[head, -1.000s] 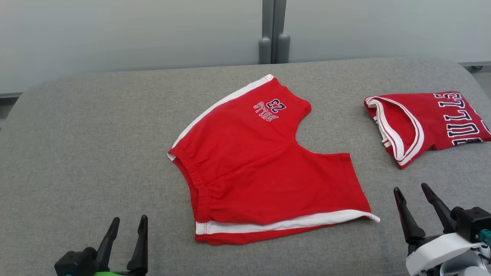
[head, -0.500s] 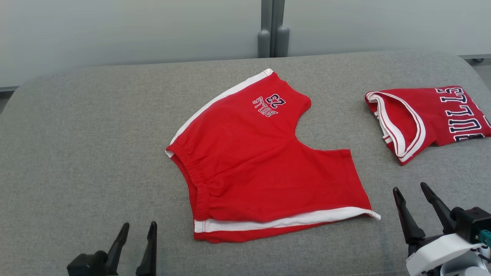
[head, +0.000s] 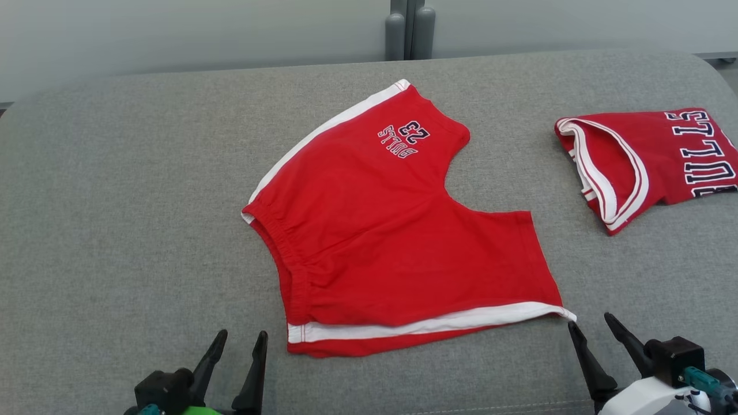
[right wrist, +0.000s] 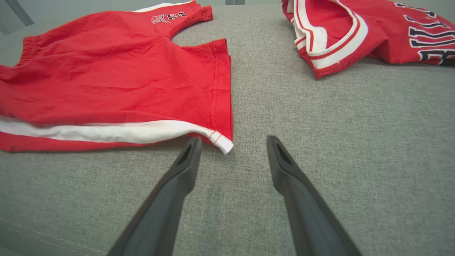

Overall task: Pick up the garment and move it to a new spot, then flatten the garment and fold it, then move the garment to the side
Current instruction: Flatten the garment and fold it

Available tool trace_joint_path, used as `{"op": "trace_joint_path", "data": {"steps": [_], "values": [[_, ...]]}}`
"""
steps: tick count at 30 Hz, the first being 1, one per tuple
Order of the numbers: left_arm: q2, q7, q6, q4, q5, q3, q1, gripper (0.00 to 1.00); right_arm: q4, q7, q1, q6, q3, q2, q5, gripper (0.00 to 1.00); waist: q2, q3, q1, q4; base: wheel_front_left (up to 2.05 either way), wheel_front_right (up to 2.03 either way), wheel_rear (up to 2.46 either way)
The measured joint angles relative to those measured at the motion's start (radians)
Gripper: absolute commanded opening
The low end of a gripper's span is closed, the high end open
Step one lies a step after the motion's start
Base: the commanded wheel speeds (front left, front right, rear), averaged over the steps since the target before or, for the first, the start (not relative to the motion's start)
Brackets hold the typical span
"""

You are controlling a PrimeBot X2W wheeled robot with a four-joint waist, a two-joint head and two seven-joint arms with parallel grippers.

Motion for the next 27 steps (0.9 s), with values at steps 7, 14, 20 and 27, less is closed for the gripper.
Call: {"op": "trace_joint_path", "data": {"steps": [7, 14, 20, 27], "values": [[-0.007, 0.0, 0.0, 0.03, -0.001, -0.02, -0.026, 1.0, 0.052, 0.0, -0.04, 0.006, 0.005, 0.006, -0.009, 0.56, 0.0, 0.009, 0.0, 0.002, 0.0, 0.0, 0.0], [-0.014, 0.0, -0.001, 0.046, -0.01, -0.045, -0.033, 1.0, 0.098, 0.0, -0.071, 0.015, 0.015, 0.028, -0.016, 0.69, 0.0, 0.011, 0.0, 0.006, 0.0, 0.0, 0.0], [-0.014, 0.0, -0.001, 0.053, -0.017, -0.057, -0.05, 1.0, 0.13, 0.0, -0.097, 0.022, 0.015, 0.029, -0.017, 0.57, 0.0, 0.018, 0.0, 0.013, 0.0, 0.0, 0.0], [-0.014, 0.0, -0.001, 0.055, -0.023, -0.08, -0.069, 1.0, 0.153, 0.0, -0.127, 0.023, 0.016, 0.032, -0.019, 0.48, 0.0, 0.028, 0.0, 0.021, 0.0, 0.0, 0.0]]}}
